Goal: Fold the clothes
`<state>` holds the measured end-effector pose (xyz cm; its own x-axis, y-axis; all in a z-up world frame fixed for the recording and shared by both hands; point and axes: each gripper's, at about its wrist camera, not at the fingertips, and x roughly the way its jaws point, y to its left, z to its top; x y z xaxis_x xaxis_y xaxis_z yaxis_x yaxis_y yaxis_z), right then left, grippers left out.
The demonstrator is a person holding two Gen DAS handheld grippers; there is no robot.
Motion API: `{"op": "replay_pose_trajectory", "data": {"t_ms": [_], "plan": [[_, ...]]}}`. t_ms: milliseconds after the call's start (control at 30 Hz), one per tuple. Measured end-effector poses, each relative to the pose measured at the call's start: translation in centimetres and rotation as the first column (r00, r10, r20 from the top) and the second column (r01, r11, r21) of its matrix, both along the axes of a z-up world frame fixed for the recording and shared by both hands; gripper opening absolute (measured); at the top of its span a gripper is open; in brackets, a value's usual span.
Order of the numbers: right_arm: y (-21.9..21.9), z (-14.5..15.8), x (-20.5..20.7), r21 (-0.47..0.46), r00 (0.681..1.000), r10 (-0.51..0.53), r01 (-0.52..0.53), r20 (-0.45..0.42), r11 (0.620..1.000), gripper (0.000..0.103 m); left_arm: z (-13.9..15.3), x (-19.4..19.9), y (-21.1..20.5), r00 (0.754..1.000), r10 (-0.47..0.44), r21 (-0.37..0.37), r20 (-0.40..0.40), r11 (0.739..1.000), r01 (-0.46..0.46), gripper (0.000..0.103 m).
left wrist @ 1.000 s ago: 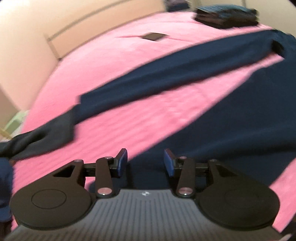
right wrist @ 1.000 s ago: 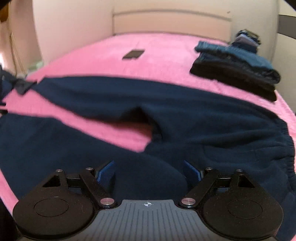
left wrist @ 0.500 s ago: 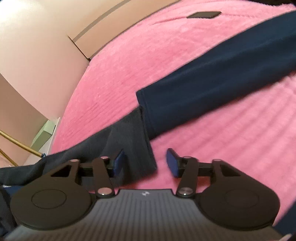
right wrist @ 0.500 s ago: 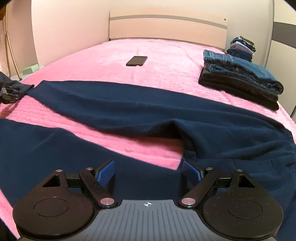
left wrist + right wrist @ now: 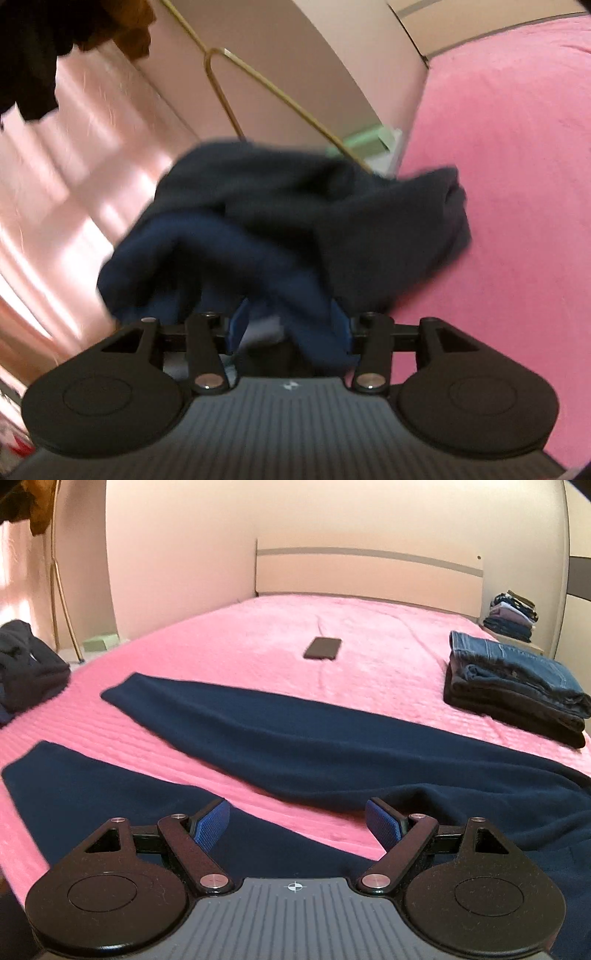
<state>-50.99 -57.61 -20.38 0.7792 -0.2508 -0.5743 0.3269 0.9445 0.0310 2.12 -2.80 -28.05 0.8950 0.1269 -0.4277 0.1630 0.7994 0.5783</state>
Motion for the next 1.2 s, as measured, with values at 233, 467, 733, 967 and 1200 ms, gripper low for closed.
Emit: {"op": "replay_pose_trajectory", "data": {"t_ms": [233,467,733,967,1200], "plan": [[1.8,1.0,-4.8,0.01,1.0,-0.001,0.001,0.002,1.0,0.084,-1.9,-8.8,-1.2,0.982,-0.169,-0.06,-0.085,0.985,0.164,0.051],[1.5,-0.5,-12.1,0.072,0.993,-0.114,0.115,-0.019,0.991,0.09,-2.6,-16.0,-6.7,0.905,-0.412,-0.124,-0.105,0.908,0.4,0.065],[-0.2,-1.9,-19.2,0.179,0.962,-0.271,0.266,0.006,0.947,0.09,-3.3,-22.4,-13.6,0.776,-0.603,-0.15,-0.185,0.798,0.584,0.066],[-1.4,-2.1,-22.2,0.249,0.94,-0.338,0.318,0.042,0.915,0.09,-5.6,-24.8,-17.1,0.704,-0.628,-0.207,-0.331,0.777,0.595,0.066],[-2.6,-2.6,-22.9,0.272,0.923,-0.383,0.361,0.03,0.892,0.09,-7.6,-24.0,-15.1,0.754,-0.513,-0.164,-0.411,0.855,0.492,0.063]]}}
